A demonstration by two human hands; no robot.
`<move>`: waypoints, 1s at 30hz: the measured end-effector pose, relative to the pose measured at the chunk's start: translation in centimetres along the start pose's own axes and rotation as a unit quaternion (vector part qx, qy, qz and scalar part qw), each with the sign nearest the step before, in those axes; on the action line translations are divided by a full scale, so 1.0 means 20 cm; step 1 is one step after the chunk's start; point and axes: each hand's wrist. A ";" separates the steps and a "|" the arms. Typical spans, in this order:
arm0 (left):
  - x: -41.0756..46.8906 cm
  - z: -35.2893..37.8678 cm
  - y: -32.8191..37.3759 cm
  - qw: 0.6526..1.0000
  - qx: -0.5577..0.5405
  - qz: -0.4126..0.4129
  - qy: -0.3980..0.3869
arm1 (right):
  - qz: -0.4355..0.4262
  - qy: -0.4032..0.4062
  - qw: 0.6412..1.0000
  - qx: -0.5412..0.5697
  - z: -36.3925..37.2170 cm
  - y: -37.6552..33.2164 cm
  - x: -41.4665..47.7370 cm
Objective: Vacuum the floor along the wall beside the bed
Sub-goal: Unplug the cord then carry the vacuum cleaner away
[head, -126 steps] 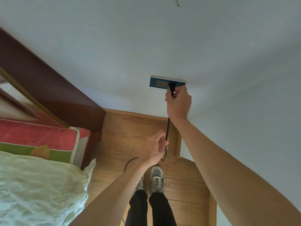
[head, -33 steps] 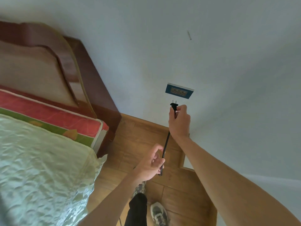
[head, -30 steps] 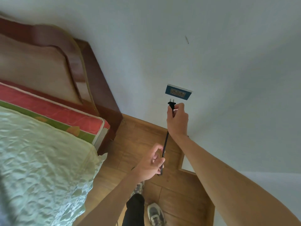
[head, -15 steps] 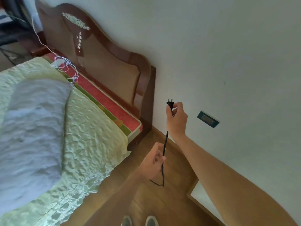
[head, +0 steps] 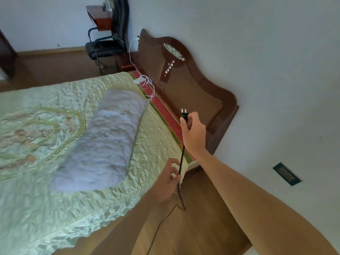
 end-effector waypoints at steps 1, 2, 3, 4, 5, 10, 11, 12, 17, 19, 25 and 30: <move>-0.05 -0.09 0.00 1.000 -0.002 0.002 0.012 | -0.001 -0.009 1.000 0.012 0.06 -0.08 -0.05; -0.11 -0.18 -0.01 1.000 -0.005 0.003 0.024 | -0.004 -0.019 1.000 0.023 0.11 -0.16 -0.10; -0.16 -0.27 -0.02 0.999 -0.011 0.003 0.037 | -0.007 -0.029 0.999 0.034 0.15 -0.24 -0.15; -0.22 -0.36 -0.03 0.999 -0.017 0.001 0.051 | -0.012 -0.037 0.998 0.045 0.20 -0.33 -0.20; -0.28 -0.45 -0.03 0.998 -0.021 -0.002 0.065 | -0.018 -0.046 0.997 0.057 0.26 -0.42 -0.24; -0.55 -0.89 -0.03 0.991 -0.042 -0.018 0.124 | -0.067 -0.097 0.988 0.100 0.55 -0.84 -0.49; -0.60 -0.97 -0.03 0.990 -0.043 -0.020 0.134 | -0.078 -0.108 0.985 0.106 0.61 -0.93 -0.55; -0.66 -1.04 -0.04 0.988 -0.043 -0.023 0.148 | -0.088 -0.121 0.982 0.115 0.66 -1.01 -0.60; -0.90 -1.37 -0.10 0.974 -0.072 -0.044 0.211 | -0.127 -0.183 0.961 0.165 0.88 -1.37 -0.86; -0.97 -1.47 -0.12 0.969 -0.083 -0.048 0.230 | -0.142 -0.207 0.951 0.183 0.96 -1.47 -0.95; -1.11 -1.71 -0.20 0.947 -0.102 -0.061 0.298 | -0.165 -0.282 0.920 0.215 1.25 -1.70 -1.18; -1.19 -1.93 -0.26 0.915 -0.099 -0.084 0.382 | -0.169 -0.357 0.885 0.247 1.51 -1.91 -1.37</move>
Point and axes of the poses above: each hand's wrist, its own x-axis towards the middle knuckle, its own z-axis out of the palm, y = z × x, and after that the axes turned 13 degrees about y, right-handed
